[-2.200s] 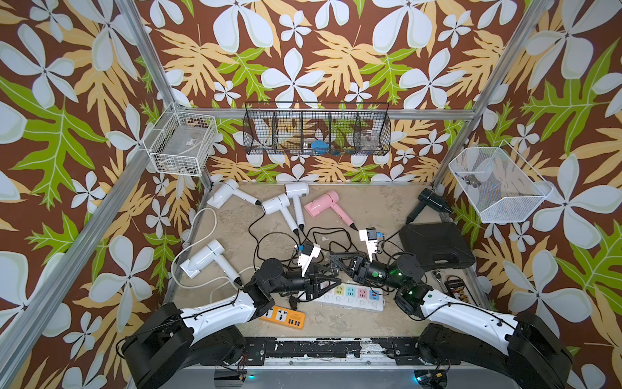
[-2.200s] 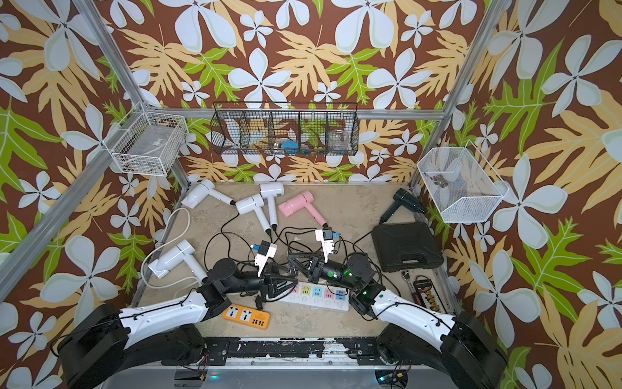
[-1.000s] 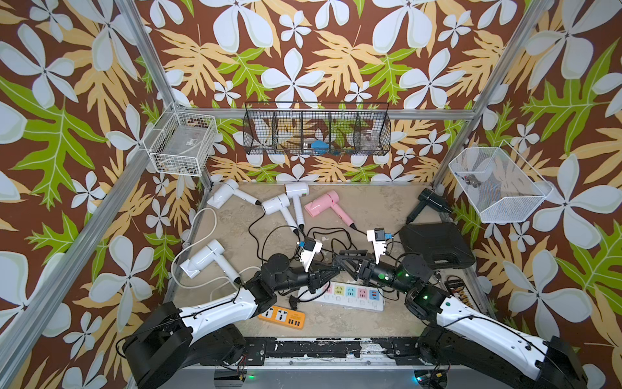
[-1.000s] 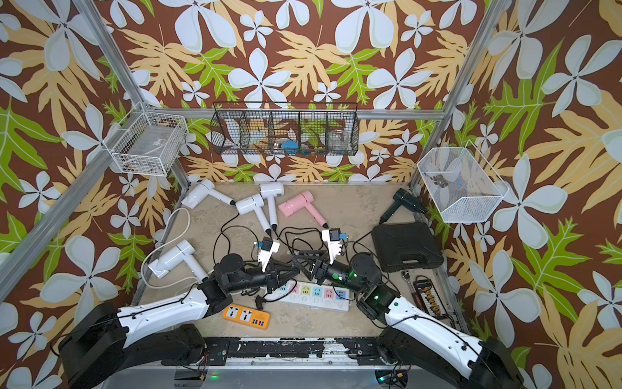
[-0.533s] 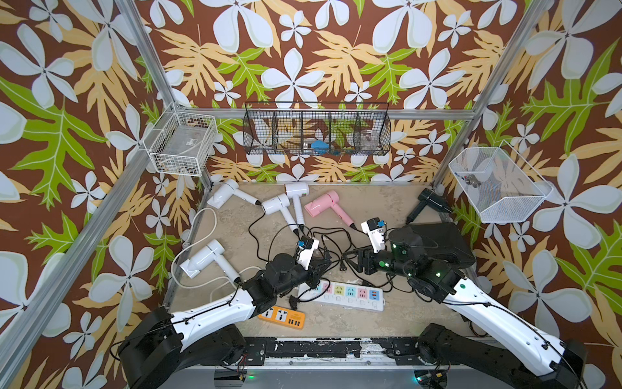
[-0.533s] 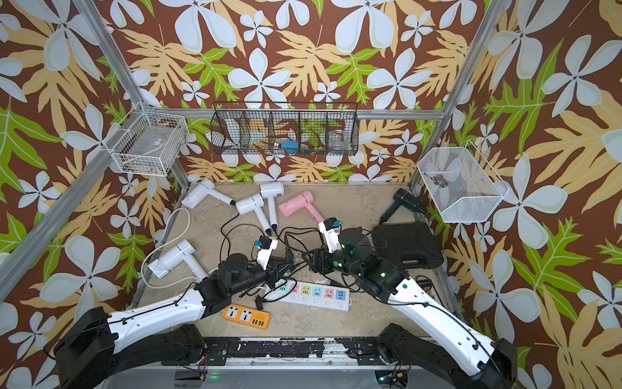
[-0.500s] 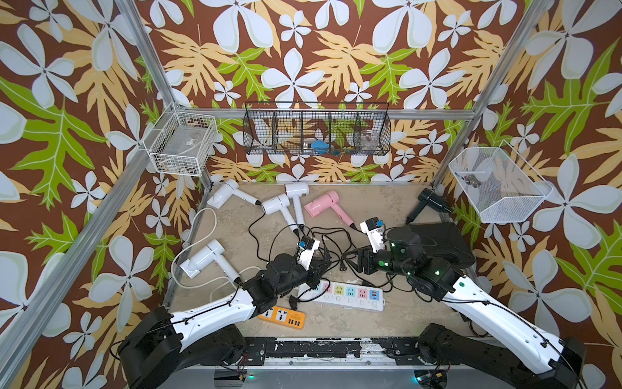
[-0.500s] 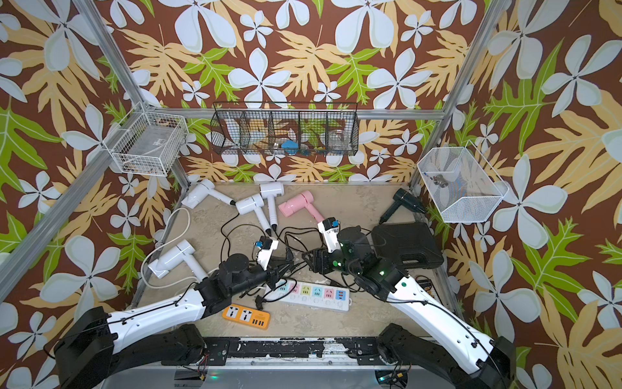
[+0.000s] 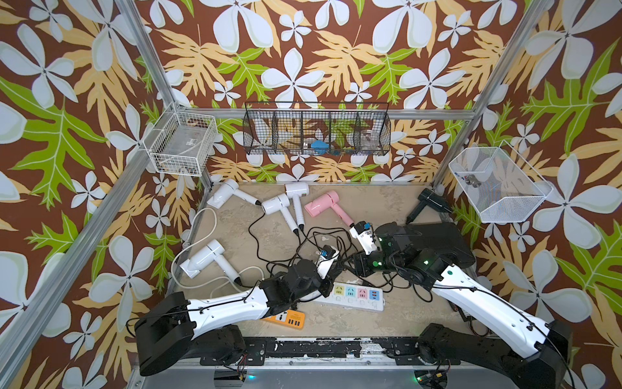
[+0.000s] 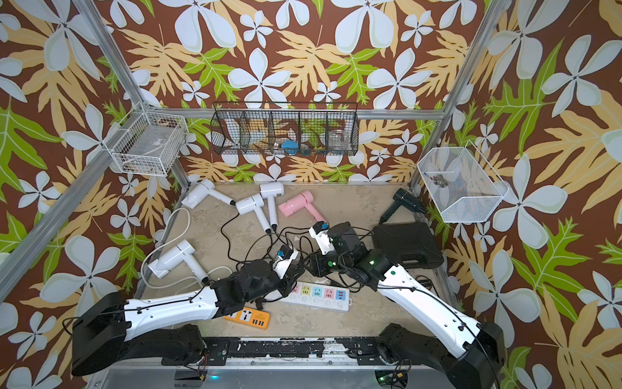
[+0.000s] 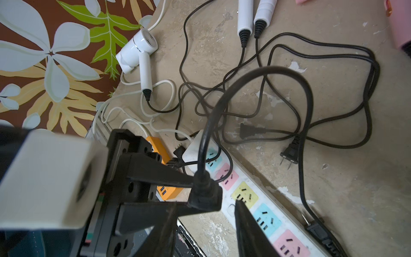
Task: Charge the blow dryers
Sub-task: Insert the plug into the socket.
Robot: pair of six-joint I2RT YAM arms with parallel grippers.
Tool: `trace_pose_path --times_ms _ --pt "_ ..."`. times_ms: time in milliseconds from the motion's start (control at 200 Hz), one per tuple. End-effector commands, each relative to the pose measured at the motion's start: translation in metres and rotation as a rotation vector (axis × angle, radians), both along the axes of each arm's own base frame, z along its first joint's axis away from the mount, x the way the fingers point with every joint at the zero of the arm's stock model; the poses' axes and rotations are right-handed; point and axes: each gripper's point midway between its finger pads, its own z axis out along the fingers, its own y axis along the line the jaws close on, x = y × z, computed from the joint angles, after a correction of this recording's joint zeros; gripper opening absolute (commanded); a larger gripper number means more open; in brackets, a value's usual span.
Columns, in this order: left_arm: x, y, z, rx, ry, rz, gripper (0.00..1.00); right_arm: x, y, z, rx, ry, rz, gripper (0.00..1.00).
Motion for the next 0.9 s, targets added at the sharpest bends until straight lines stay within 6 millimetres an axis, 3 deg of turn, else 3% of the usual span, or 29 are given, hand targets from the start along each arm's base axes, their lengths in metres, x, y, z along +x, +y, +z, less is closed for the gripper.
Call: trace_pose_path --times_ms 0,636,706,821,891 --pt "0.001 -0.001 0.000 0.035 -0.036 0.009 0.00 -0.002 0.000 -0.007 -0.022 0.011 0.018 0.42" --pt "-0.009 -0.012 -0.007 0.083 -0.061 -0.024 0.00 -0.002 0.003 -0.030 -0.056 0.055 0.038 0.28" --pt "-0.010 -0.012 -0.007 0.084 -0.060 -0.024 0.00 -0.003 0.002 -0.031 -0.055 0.058 0.040 0.23" --pt "-0.009 -0.012 -0.006 0.080 -0.057 -0.017 0.00 -0.004 -0.001 -0.034 -0.063 0.058 0.031 0.06" --pt "-0.010 -0.011 -0.005 0.070 -0.054 -0.015 0.18 -0.001 -0.007 -0.035 -0.078 0.036 -0.003 0.00"
